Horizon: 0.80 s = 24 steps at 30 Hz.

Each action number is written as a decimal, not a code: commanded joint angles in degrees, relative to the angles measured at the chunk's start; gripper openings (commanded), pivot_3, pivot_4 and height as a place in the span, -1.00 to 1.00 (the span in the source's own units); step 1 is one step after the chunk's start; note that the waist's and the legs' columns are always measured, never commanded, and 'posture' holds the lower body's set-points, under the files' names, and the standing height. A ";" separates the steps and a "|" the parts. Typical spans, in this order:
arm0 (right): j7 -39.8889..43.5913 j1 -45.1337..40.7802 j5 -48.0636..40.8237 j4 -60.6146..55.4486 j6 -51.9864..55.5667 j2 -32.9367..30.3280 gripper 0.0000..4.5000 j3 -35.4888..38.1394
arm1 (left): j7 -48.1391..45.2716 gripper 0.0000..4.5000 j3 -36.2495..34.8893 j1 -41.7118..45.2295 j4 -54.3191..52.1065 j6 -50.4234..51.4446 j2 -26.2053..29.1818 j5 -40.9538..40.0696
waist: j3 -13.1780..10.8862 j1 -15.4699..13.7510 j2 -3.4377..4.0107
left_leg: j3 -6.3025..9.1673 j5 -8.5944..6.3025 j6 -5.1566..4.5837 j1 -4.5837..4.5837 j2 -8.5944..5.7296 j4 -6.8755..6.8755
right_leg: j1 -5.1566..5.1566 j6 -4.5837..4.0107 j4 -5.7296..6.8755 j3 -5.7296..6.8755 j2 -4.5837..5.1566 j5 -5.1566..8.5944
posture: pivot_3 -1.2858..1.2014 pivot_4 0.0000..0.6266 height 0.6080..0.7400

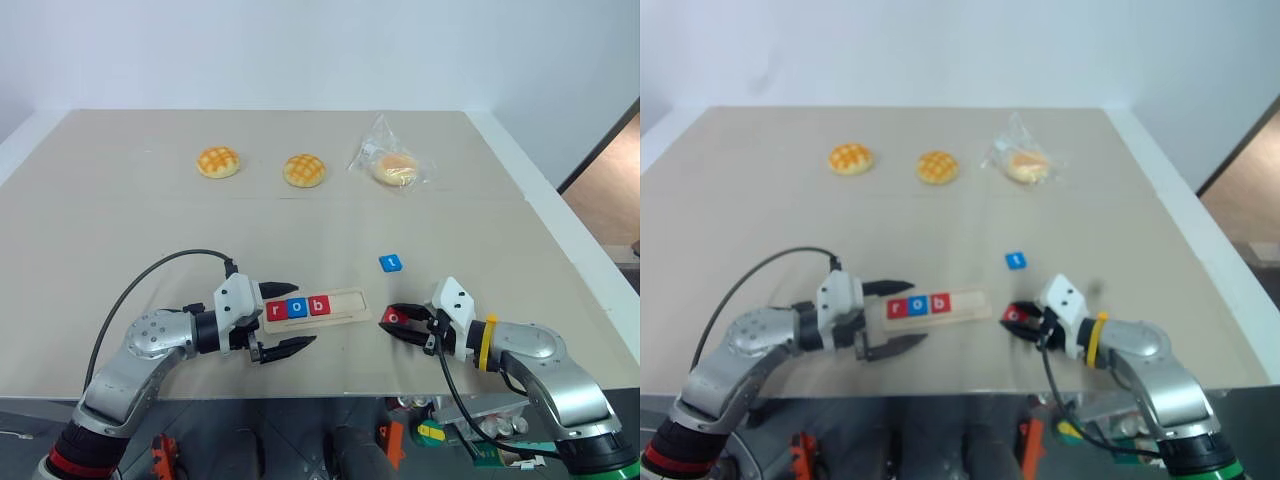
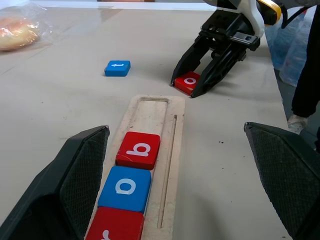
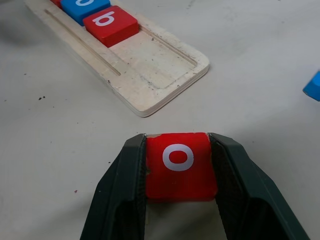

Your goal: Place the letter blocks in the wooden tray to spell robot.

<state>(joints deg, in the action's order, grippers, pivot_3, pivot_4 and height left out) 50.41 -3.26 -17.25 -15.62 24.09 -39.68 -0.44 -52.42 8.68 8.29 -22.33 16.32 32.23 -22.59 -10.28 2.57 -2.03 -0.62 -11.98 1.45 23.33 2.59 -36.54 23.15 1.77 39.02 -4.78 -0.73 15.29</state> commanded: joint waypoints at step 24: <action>22.95 -34.62 4.95 22.41 -13.10 4.83 -0.45 -19.03 | 1.63 1.00 -6.34 -3.98 2.42 -6.34 -0.62 0.27 | -0.03 -0.06 0.02 | -0.08 0.00 -0.03 0.15 -0.02 0.04 | 0.17 -0.08 -0.02 -0.01 0.06 0.00 | 0.03 -0.52 1.00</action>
<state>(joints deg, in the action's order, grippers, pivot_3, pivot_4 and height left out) 71.55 -36.20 -12.75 5.58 13.74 -34.99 -19.91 -50.92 3.36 4.37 -18.46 11.13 31.41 -22.40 -10.31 2.51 -2.01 -0.69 -11.98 1.42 23.49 2.57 -36.50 23.32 1.69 39.00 -4.80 -0.66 15.28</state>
